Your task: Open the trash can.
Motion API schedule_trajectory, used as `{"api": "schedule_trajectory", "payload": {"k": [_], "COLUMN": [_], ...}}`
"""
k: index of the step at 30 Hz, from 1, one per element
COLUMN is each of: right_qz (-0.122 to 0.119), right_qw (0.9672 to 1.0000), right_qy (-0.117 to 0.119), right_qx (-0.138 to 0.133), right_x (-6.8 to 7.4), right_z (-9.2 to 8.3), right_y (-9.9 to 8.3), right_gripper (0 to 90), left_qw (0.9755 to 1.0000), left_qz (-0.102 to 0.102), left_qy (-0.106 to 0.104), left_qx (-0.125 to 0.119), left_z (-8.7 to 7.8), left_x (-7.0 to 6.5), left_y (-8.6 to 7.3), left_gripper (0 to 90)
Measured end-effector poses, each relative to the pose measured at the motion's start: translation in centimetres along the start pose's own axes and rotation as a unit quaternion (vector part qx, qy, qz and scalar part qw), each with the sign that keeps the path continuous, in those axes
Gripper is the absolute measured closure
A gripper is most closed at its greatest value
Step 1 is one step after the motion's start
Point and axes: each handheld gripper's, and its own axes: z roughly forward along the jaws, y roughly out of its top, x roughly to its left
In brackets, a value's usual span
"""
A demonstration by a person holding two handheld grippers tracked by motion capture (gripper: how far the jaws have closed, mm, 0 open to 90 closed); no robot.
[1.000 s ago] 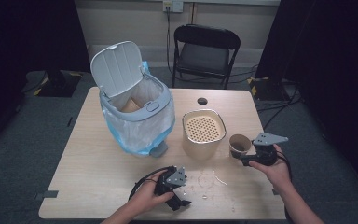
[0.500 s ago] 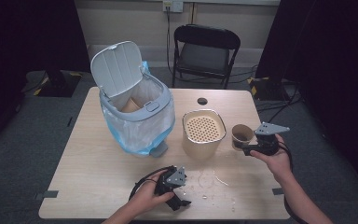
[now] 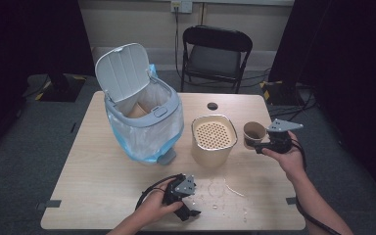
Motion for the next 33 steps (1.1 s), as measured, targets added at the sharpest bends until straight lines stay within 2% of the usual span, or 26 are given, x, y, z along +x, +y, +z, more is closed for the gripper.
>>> {"api": "schedule_trajectory", "payload": {"k": [7,15,21,25,33], "right_qz": [-0.004,0.004,-0.002,-0.009,-0.043], "right_qw": [1.0000,0.9999,0.9999,0.9998,0.9985], "right_qy": [-0.006,-0.009,-0.013,-0.018,-0.030], "right_qx": [0.000,-0.009,-0.007,-0.010,-0.014], "right_x": [-0.5,-1.3,-1.8,-2.1,-2.9], "right_z": [0.6,0.9,1.4,1.7,2.1], "right_y": [0.8,1.6,2.2,2.6,3.5], "right_gripper": [31.4,31.5,31.4,31.5,31.5], "left_qw": [1.0000,1.0000,1.0000,1.0000,0.9999], "left_qz": [0.000,0.000,0.001,0.001,0.008], "left_qy": [0.000,0.000,0.001,0.001,0.006], "left_qx": [0.000,0.001,0.001,0.000,0.001], "left_z": [0.0,0.0,0.0,0.0,0.0], "left_x": [0.0,0.0,0.0,0.0,0.1], "left_y": [0.0,0.0,0.0,0.0,0.1], "left_gripper": [6.7,6.6,6.6,6.6,6.6]}}
